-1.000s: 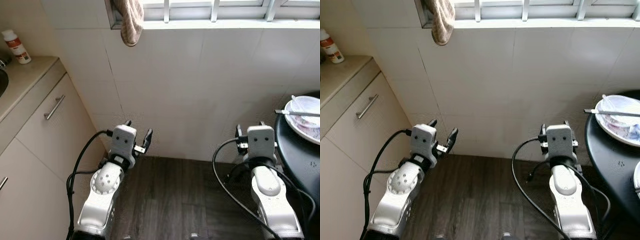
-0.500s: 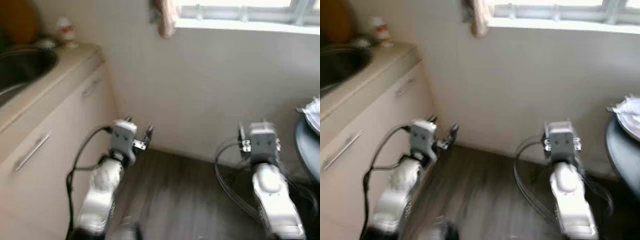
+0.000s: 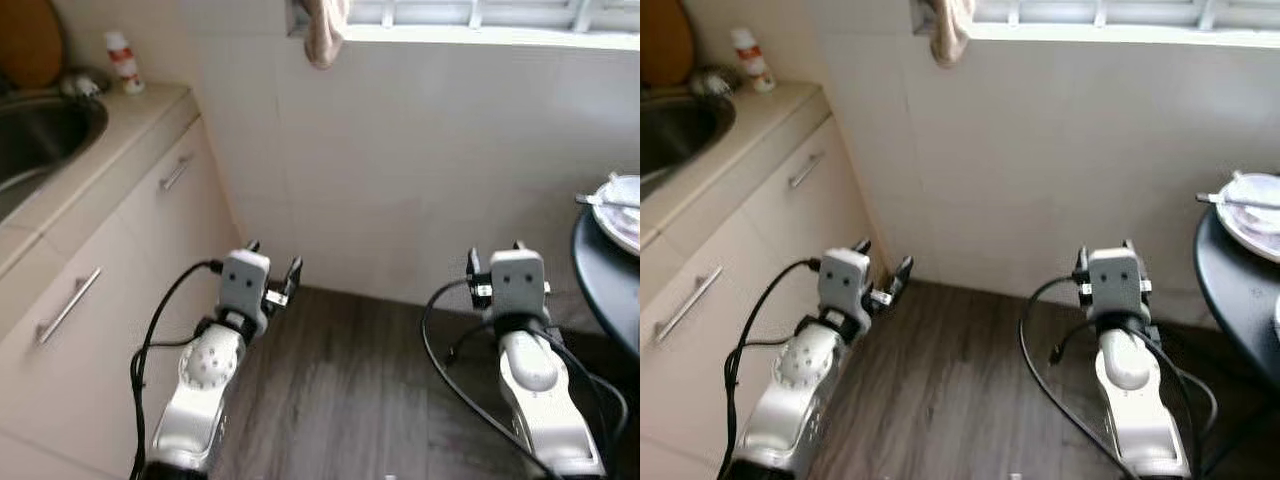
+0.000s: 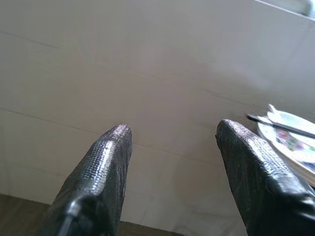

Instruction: Kitchen organization

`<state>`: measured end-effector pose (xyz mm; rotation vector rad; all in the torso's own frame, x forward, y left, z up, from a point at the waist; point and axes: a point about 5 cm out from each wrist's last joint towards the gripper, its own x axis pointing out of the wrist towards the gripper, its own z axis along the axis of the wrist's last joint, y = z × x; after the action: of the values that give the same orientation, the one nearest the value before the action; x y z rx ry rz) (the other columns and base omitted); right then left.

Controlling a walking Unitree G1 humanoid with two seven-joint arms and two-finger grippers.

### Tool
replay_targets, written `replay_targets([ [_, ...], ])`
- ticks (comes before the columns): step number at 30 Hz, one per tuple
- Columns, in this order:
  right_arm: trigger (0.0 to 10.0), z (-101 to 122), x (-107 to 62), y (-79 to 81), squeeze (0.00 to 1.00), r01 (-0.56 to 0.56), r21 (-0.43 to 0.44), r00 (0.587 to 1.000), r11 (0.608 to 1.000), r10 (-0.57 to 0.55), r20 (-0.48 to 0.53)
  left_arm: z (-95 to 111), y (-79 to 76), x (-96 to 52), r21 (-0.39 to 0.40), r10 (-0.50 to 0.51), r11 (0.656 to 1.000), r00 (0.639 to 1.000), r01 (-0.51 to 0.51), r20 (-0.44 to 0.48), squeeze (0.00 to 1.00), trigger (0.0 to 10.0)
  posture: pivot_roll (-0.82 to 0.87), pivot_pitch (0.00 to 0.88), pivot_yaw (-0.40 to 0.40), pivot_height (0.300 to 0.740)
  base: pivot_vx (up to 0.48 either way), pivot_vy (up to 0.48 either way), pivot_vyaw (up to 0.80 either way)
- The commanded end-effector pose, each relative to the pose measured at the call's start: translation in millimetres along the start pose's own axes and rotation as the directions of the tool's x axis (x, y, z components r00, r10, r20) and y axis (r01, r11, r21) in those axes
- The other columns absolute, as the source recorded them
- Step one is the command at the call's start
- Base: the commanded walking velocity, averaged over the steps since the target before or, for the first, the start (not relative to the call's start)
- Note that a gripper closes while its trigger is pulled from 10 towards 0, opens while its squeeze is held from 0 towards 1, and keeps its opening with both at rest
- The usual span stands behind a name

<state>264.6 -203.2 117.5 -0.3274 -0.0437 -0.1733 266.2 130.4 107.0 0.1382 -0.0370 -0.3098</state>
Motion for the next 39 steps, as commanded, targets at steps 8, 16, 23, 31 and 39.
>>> replay_targets([
  [8, 10.0, 5, 2.3, -5.5, 0.00, 0.029, -0.010, 0.999, 1.000, -0.029, 0.021, 1, -0.6, 2.2, 0.000, -0.006, 1.000, 1.000, 0.006, 0.000, 0.00, 10.0, -0.13, 0.032, 0.032, 0.740, 0.000, -0.480, 0.00],
  [16, 10.0, 12, 2.7, -8.8, 0.00, 0.049, -0.036, 0.996, 0.998, -0.046, 0.076, 1, -0.5, 2.4, -0.004, -0.005, 1.000, 1.000, 0.005, 0.000, 0.00, 10.0, -0.13, 0.031, 0.033, 0.740, 0.000, -0.480, 0.00],
  [23, 10.0, 29, 3.6, -35.2, 0.00, 0.230, -0.103, 0.960, 0.968, -0.209, 0.186, 1, -0.5, 2.2, -0.021, 0.002, 1.000, 1.000, -0.002, 0.006, 0.00, 10.0, -0.14, 0.034, 0.031, 0.740, 0.000, -0.251, 0.00],
  [31, 10.0, 20, 4.5, -53.9, 0.00, 0.341, -0.084, 0.935, 0.936, -0.329, 0.129, 0, -0.5, 3.3, -0.026, 0.002, 1.000, 1.000, -0.002, -0.001, 0.00, 10.0, -0.14, 0.030, 0.034, 0.740, 0.000, 0.000, -0.14],
  [39, 10.0, 25, 6.8, -45.0, 0.00, 0.300, -0.051, 0.946, 0.953, -0.290, 0.146, -1, 0.5, 5.7, -0.026, 0.001, 1.000, 1.000, -0.002, -0.002, 0.00, 10.0, -0.14, 0.024, 0.034, 0.740, 0.000, 0.000, -0.80],
])
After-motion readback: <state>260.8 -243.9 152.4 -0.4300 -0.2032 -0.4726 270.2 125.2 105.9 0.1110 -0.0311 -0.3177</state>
